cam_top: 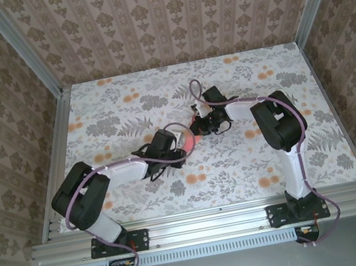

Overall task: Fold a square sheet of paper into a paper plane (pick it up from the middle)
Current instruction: Fold the wing for the fifth time at the center of the table.

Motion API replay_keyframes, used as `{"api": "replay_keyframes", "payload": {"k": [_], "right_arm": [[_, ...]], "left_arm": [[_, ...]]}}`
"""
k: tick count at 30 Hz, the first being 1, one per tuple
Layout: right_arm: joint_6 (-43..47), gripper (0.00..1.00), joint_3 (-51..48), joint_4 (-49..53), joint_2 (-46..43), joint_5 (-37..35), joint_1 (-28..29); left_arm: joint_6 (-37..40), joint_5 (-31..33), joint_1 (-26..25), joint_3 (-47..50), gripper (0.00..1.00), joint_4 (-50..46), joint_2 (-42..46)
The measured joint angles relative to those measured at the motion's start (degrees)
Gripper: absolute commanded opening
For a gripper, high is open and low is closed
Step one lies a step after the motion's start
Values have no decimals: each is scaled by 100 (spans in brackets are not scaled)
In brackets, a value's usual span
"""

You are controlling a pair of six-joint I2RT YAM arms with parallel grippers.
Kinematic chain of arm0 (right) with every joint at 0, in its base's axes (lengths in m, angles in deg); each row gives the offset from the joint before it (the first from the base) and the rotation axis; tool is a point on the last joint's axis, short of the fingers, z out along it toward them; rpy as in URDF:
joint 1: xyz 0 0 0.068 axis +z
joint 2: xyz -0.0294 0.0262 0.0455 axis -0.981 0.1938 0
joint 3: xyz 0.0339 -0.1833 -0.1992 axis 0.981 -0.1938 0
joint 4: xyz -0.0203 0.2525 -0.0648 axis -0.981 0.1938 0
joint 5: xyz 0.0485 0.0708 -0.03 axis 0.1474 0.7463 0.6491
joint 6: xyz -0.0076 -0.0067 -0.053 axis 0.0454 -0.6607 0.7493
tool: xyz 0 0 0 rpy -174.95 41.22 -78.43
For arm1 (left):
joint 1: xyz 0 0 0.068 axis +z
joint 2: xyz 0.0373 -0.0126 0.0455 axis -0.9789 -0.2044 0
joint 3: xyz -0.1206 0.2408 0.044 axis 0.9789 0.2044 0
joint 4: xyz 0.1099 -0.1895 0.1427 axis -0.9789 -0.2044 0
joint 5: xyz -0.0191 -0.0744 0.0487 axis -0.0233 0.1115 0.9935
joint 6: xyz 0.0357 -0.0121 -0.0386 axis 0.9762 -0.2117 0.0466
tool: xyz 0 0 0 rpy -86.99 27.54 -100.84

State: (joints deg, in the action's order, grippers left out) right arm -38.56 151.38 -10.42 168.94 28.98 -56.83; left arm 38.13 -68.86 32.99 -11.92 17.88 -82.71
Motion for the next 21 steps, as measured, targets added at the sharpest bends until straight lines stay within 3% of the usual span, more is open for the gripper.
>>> {"api": "replay_keyframes", "payload": {"k": [9, 21], "right_arm": [[-46, 7, -2, -4, 0, 48, 0], [-177, 13, -28, -26, -11, 48, 0]], "left_arm": [[57, -13, 2, -264, 24, 11, -350], [341, 518, -175, -522, 4, -415, -555]]}}
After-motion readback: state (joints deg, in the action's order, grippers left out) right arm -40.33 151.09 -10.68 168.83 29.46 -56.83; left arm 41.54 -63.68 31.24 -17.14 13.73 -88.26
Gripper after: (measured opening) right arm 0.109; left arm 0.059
